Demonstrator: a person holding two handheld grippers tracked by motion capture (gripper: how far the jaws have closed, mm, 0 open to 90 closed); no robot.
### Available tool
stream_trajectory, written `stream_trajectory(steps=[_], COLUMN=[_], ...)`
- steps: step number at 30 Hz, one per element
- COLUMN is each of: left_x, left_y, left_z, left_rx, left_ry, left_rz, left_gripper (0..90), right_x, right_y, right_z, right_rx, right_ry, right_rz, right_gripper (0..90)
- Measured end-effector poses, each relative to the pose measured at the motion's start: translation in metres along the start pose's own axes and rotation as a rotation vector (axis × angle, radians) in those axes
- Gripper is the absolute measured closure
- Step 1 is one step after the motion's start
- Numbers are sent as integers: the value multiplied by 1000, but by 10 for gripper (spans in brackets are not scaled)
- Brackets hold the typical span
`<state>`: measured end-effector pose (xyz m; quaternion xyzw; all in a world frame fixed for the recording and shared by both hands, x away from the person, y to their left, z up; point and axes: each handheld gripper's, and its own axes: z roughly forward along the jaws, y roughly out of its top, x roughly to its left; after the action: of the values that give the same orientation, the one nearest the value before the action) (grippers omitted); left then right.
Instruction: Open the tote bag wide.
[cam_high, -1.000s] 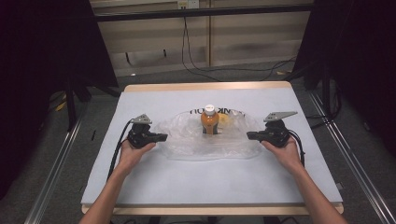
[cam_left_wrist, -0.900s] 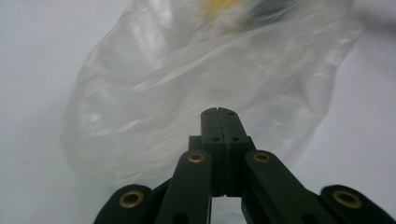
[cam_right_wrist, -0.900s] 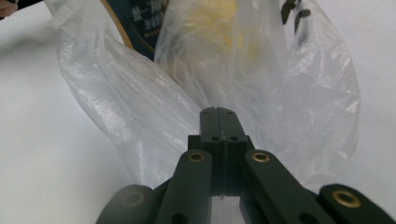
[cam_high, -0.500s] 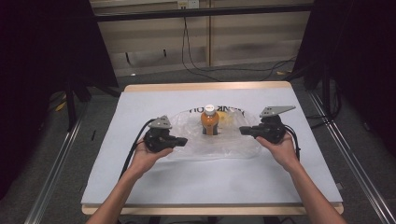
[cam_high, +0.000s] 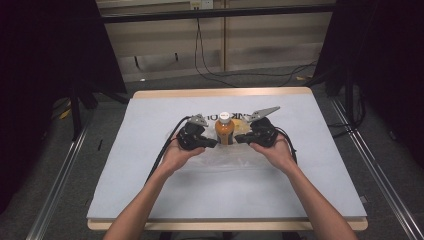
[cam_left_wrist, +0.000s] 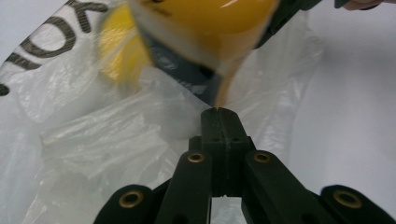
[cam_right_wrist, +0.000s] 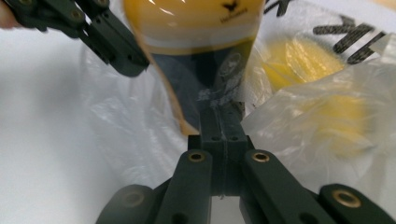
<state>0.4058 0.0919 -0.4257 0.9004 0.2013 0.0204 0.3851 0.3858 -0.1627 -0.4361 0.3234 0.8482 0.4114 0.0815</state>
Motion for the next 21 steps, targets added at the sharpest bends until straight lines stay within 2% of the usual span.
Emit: stream_trajectory(steps=[1,2,4,5,7,9,10,11,13,14,15,16,17,18,19,20,21], left_x=[3,6,13,16,20,23,25,25,26,26,24,18,18,14,6,0,0], left_y=[1,2,4,6,8,7,6,3,-3,-6,-8,-12,-12,-14,-17,-18,-18], left_z=[1,2,5,6,13,21,26,30,35,36,37,38,38,38,37,38,38], left_rx=[0,23,43,50,44,83,110,118,127,143,147,155,155,160,159,157,157], left_ry=[8,20,29,30,27,45,52,50,52,40,36,38,38,40,3,0,0], left_rz=[-12,3,1,-8,-51,-40,-37,-48,-55,-39,-41,-37,-37,-32,2,14,14], left_gripper=[900,900,900,900,900,900,900,900,900,900,900,900,900,900,900,900,900], right_x=[-2,-2,-7,-7,-9,-10,-10,-11,-12,-15,-15,-19,-19,-21,-23,-26,-26], right_y=[0,0,0,0,-3,-7,-7,-9,-9,-9,-9,-6,-6,-2,0,2,2], right_z=[3,3,13,13,18,24,24,26,27,29,29,34,34,39,41,44,44], right_rx=[7,7,42,42,56,90,90,112,120,139,139,166,166,189,202,220,220], right_ry=[0,0,-1,-1,-3,-1,-1,-1,-6,-10,-10,-10,-10,-13,-25,-16,-16], right_rz=[3,3,21,21,32,36,36,37,32,34,34,36,36,48,45,54,54], right_gripper=[900,900,900,900,900,900,900,900,900,900,900,900,900,900,900,900,900])
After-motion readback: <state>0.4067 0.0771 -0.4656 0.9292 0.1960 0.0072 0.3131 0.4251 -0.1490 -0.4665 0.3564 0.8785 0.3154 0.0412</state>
